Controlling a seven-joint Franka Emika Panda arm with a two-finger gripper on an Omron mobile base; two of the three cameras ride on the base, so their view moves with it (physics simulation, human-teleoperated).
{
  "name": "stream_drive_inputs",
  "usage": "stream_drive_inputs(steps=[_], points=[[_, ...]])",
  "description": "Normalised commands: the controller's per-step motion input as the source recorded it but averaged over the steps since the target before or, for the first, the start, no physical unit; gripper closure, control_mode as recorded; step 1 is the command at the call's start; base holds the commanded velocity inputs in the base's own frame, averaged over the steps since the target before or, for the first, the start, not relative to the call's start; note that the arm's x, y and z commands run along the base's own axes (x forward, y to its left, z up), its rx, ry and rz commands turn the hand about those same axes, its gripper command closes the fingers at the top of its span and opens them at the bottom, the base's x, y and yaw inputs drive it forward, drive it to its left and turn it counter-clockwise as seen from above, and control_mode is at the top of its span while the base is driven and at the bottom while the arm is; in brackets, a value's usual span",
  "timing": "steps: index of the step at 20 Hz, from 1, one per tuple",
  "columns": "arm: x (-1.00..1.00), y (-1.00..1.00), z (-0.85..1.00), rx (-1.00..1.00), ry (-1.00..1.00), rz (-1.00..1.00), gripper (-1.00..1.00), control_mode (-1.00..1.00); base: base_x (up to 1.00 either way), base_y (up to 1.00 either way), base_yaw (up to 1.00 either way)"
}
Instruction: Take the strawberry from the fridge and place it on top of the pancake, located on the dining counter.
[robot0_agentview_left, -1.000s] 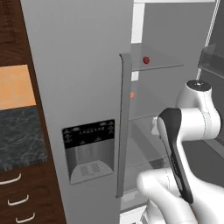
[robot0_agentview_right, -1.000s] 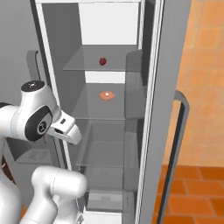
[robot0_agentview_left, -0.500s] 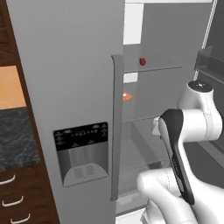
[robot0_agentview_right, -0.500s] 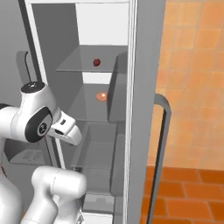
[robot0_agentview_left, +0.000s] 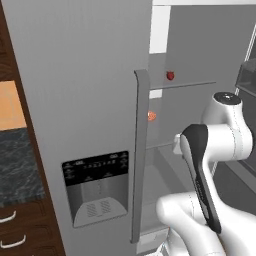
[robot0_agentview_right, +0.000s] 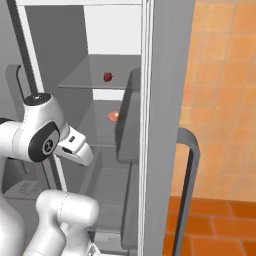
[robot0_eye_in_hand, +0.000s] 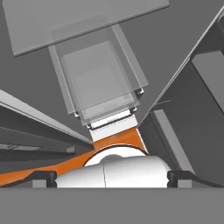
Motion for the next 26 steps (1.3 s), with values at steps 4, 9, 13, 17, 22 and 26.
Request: stream_drive_inputs(steps=[4,9,13,17,22,26], points=[[0.0,0.0,0.0,0.0,0.0,0.0,-1.0,1.0,0.15,-0.34,0.0],[0.0,0.0,0.0,0.0,0.0,0.0,-1.0,1.0,0.08,-0.05,-0.01],[0.0,0.0,0.0,0.0,0.0,0.0,-1.0,1.0,0.0,0.0,0.0],[0.0,0.0,0.0,0.0,0.0,0.0,-1.0,1.0,0.0,0.0,0.0],[0.14,0.0,0.44,0.0,-0.35,0.05,-1.0,-1.0,0.0,0.0,0.0],[0.07,0.06,0.79,-0.02,-0.5,0.06,-1.0,-1.0,0.0,0.0,0.0]])
